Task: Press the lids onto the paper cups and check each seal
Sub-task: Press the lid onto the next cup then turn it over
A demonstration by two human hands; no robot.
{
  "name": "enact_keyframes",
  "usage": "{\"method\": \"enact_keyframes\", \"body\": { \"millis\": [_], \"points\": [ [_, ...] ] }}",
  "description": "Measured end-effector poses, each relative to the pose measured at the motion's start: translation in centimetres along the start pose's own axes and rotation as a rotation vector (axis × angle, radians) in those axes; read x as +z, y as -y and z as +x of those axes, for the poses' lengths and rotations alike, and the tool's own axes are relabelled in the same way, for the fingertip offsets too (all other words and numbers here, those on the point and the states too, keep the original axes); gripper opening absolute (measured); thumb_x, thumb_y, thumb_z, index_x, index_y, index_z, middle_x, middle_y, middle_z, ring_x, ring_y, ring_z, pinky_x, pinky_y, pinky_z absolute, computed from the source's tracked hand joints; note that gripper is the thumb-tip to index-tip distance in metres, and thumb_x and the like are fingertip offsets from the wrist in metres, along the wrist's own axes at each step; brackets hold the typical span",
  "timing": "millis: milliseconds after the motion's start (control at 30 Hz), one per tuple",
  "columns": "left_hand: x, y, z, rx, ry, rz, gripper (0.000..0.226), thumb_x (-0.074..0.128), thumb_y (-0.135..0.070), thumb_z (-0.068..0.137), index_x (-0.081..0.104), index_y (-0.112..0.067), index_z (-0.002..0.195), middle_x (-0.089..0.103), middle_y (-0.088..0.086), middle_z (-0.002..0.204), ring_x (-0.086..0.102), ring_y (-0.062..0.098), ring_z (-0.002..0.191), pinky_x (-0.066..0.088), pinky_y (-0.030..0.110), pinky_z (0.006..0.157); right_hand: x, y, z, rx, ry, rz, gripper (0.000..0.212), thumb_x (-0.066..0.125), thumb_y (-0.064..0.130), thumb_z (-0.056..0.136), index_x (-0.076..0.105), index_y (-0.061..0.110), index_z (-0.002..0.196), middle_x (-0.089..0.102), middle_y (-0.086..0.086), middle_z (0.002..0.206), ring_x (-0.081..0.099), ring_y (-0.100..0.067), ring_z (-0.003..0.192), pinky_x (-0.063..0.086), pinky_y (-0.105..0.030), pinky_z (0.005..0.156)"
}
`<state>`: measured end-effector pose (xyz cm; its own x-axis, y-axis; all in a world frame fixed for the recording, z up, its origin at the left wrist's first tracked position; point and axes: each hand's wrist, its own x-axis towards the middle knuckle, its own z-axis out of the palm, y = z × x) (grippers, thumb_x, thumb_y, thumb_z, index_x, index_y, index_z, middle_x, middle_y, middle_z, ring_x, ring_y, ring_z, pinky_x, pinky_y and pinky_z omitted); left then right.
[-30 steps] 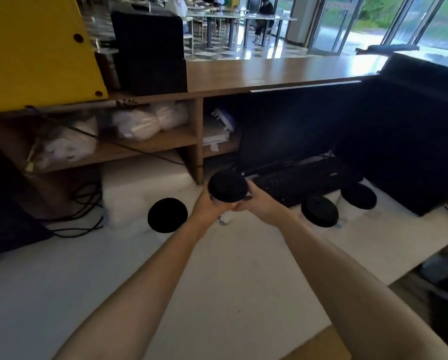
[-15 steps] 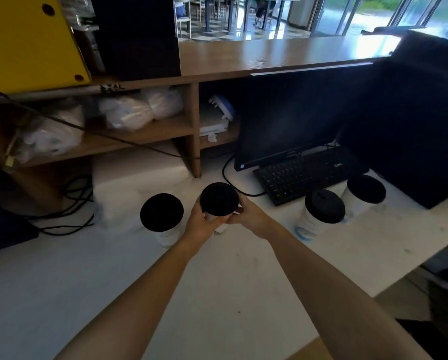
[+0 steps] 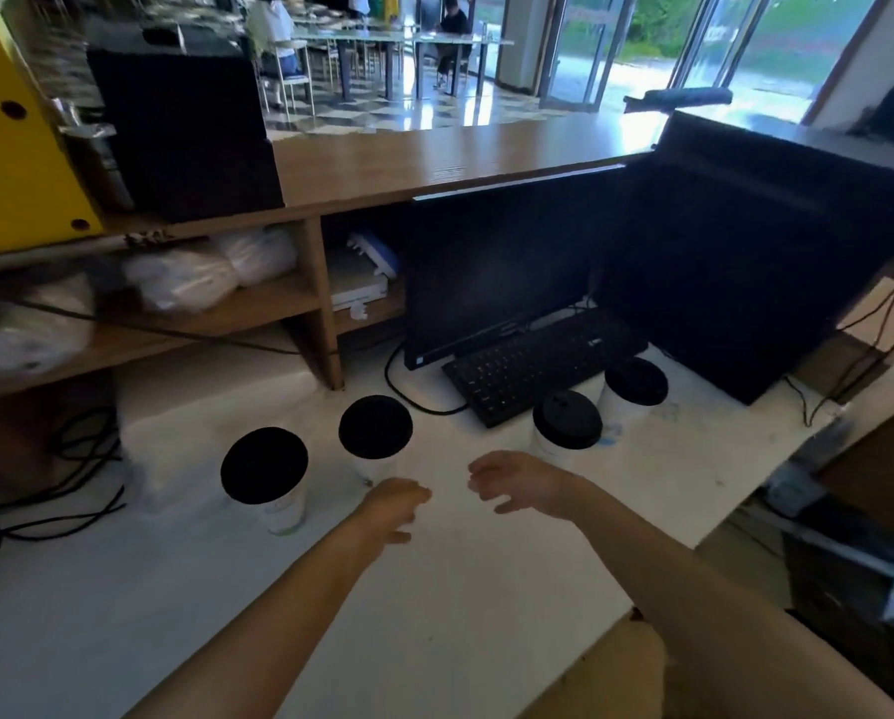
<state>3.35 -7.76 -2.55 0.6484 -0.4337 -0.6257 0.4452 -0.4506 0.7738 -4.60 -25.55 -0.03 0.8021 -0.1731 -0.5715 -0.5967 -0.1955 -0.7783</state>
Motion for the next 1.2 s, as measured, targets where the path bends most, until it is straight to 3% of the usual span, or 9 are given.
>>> {"method": "enact_keyframes", "body": {
  "millis": [200, 300, 367, 467, 567, 667, 800, 1067, 1200],
  "points": [
    [4.6, -3.5, 2.6, 0.146, 0.076, 0.26, 0.052, 0.057, -0.023, 0.09, 0.039, -0.015, 0.138, 0.048, 0.01, 0.133, 0.05, 0.02, 0.109, 0.044, 0.03, 0.09, -7.0, -3.5, -2.5, 0.194, -0.074, -0.268, 0.041, 0.059, 0.03, 0.091, 0.051, 0.009, 0.125, 0.055, -0.008, 0.124, 0.054, -0.019, 0.103, 0.047, -0.032, 0.088],
    [7.6, -4.3, 4.2, 0.216, 0.134, 0.338, 0.07, 0.064, -0.022, 0.086, 0.027, -0.019, 0.145, 0.037, 0.008, 0.146, 0.043, 0.022, 0.127, 0.039, 0.029, 0.097, -9.8, -5.0, -1.9, 0.207, -0.16, -0.395, 0.053, 0.058, 0.034, 0.09, 0.047, 0.002, 0.131, 0.053, -0.012, 0.121, 0.051, -0.021, 0.096, 0.044, -0.028, 0.077],
    [9.4, -4.7, 5.1, 0.263, 0.157, 0.348, 0.081, 0.069, -0.018, 0.082, 0.02, -0.021, 0.147, 0.032, 0.006, 0.148, 0.036, 0.02, 0.13, 0.037, 0.03, 0.099, -11.0, -6.1, -1.0, 0.188, -0.208, -0.499, 0.067, 0.06, 0.039, 0.088, 0.035, 0.006, 0.14, 0.043, -0.012, 0.141, 0.049, -0.025, 0.117, 0.042, -0.029, 0.089],
    [11.2, -5.4, 6.2, 0.331, 0.228, 0.292, 0.096, 0.075, -0.01, 0.075, 0.015, -0.026, 0.148, 0.029, -0.002, 0.146, 0.03, 0.009, 0.123, 0.035, 0.027, 0.096, -12.0, -7.3, 0.6, 0.038, -0.271, -0.397, 0.086, 0.069, 0.032, 0.083, 0.018, 0.008, 0.147, 0.026, -0.009, 0.153, 0.032, -0.027, 0.137, 0.034, -0.034, 0.105],
    [12.4, -6.0, 7.2, 0.379, 0.284, 0.221, 0.098, 0.078, -0.008, 0.072, 0.017, -0.033, 0.145, 0.031, -0.013, 0.14, 0.028, 0.007, 0.128, 0.033, 0.029, 0.103, -12.8, -7.8, 2.0, -0.184, -0.328, -0.268, 0.087, 0.078, 0.021, 0.075, 0.024, 0.009, 0.142, 0.036, -0.006, 0.145, 0.037, -0.023, 0.133, 0.036, -0.031, 0.103],
    [13.2, -6.0, 8.2, 0.398, 0.295, 0.164, 0.091, 0.077, -0.005, 0.073, 0.025, -0.035, 0.141, 0.039, -0.012, 0.139, 0.035, 0.007, 0.131, 0.035, 0.028, 0.107, -13.1, -8.2, 2.6, -0.336, -0.252, -0.162, 0.088, 0.081, 0.017, 0.07, 0.025, 0.024, 0.139, 0.036, 0.02, 0.135, 0.036, -0.005, 0.125, 0.035, -0.018, 0.1],
    [14.0, -5.8, 8.4, 0.385, 0.304, 0.143, 0.089, 0.079, -0.005, 0.071, 0.029, -0.027, 0.142, 0.045, -0.01, 0.135, 0.046, -0.002, 0.118, 0.045, 0.008, 0.089, -12.9, -8.8, 3.5, -0.356, -0.16, -0.045, 0.09, 0.08, 0.02, 0.072, 0.026, 0.025, 0.143, 0.04, 0.013, 0.139, 0.041, -0.005, 0.127, 0.038, -0.013, 0.097],
    [11.5, -3.6, 5.3, 0.385, 0.217, 0.065, 0.087, 0.077, 0.0, 0.071, 0.031, -0.03, 0.139, 0.048, -0.013, 0.134, 0.047, 0.002, 0.12, 0.045, 0.015, 0.096, -9.7, -7.9, 2.6, -0.388, -0.11, -0.016, 0.082, 0.083, 0.014, 0.067, 0.032, 0.041, 0.125, 0.046, 0.026, 0.121, 0.049, 0.012, 0.107, 0.041, 0.0, 0.084],
    [7.5, 0.2, 1.8, 0.383, 0.131, -0.115, 0.08, 0.055, 0.015, 0.075, 0.035, -0.027, 0.14, 0.047, -0.008, 0.139, 0.045, 0.006, 0.127, 0.045, 0.024, 0.099, -5.0, -6.7, 2.3, -0.439, 0.006, -0.041, 0.081, 0.084, 0.014, 0.067, 0.033, 0.046, 0.121, 0.045, 0.031, 0.12, 0.045, 0.022, 0.106, 0.038, 0.001, 0.084]
  ]
}}
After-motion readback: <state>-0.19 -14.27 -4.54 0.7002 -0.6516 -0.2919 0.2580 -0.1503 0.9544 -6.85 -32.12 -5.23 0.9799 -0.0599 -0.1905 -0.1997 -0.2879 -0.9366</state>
